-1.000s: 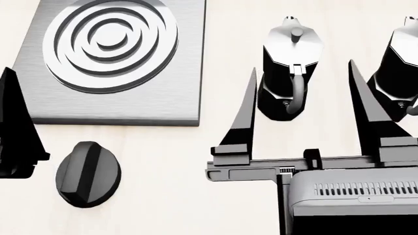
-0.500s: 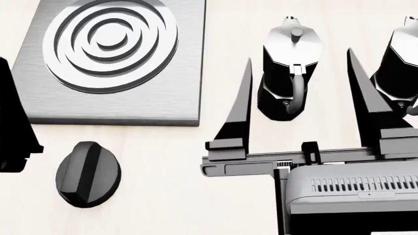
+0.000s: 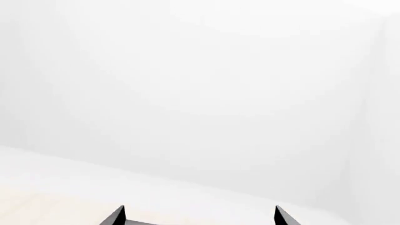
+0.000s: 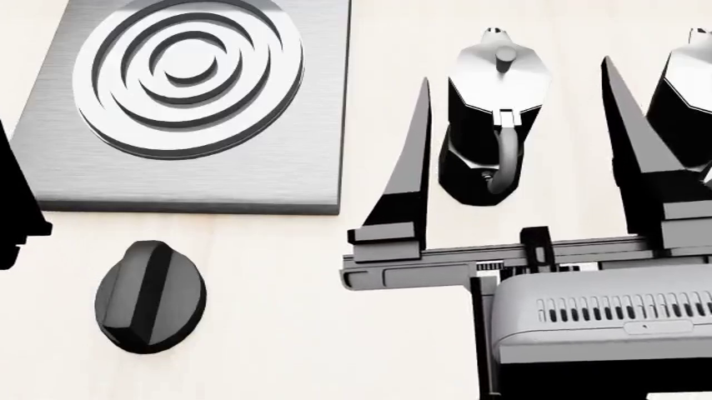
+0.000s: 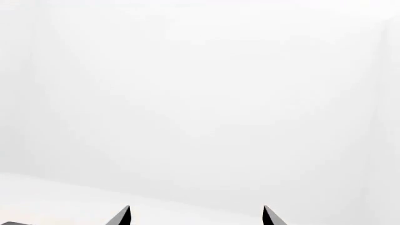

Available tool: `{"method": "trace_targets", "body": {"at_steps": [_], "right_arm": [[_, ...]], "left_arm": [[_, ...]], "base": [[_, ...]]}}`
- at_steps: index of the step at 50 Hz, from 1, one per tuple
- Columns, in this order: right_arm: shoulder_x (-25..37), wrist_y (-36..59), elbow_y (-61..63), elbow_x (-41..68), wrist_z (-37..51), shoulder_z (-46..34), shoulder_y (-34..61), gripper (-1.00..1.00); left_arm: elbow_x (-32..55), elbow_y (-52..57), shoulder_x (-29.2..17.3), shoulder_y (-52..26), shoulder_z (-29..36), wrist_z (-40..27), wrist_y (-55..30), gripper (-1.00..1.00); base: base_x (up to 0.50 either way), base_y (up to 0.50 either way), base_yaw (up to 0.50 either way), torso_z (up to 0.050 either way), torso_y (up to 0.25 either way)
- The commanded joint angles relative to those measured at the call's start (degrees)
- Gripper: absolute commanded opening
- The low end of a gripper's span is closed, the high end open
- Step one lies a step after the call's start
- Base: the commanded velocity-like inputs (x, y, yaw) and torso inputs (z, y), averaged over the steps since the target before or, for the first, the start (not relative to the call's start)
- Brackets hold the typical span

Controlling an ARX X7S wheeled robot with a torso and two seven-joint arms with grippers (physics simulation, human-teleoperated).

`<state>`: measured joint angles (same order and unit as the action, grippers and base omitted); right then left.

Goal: Turn off the stove.

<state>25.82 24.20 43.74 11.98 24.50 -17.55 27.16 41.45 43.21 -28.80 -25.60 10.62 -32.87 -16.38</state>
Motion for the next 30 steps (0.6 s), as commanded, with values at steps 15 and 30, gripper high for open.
{"method": "trace_targets", "body": {"at_steps": [15, 30], "right_arm": [[1.7, 3.0, 3.5, 1.0, 0.5, 1.9, 1.8, 1.00], [2.8, 4.3, 5.0, 1.7, 0.8, 3.5, 2.3, 1.00]], "left_arm": [[2.7, 0.6, -1.1, -2.8, -1.8, -1.2, -0.8, 1.00], [3.5, 0.0, -1.4, -4.5, -2.7, -1.7, -0.9, 1.00]], "base": [[0.00, 0.00, 0.00, 0.000, 0.000], [0.00, 0.00, 0.00, 0.000, 0.000]]}}
